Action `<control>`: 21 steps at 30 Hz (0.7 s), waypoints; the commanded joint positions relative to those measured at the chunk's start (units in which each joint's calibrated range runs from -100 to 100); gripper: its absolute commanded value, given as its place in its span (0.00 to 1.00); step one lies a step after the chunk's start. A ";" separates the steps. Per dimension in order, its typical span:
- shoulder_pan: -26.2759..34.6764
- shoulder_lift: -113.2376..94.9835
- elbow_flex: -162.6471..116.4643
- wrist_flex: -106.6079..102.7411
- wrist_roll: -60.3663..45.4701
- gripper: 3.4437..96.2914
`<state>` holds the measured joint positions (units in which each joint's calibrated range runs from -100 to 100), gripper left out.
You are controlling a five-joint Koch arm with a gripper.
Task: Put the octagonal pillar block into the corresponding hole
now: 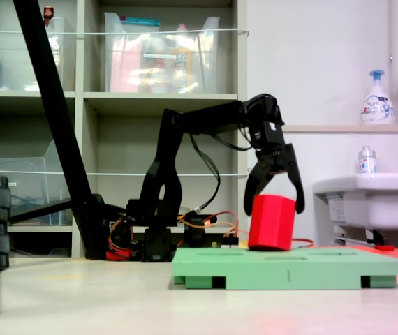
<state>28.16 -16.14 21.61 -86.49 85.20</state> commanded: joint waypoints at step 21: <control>0.15 1.90 0.73 -0.12 -4.49 0.45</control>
<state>28.21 -14.23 21.31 -87.67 80.71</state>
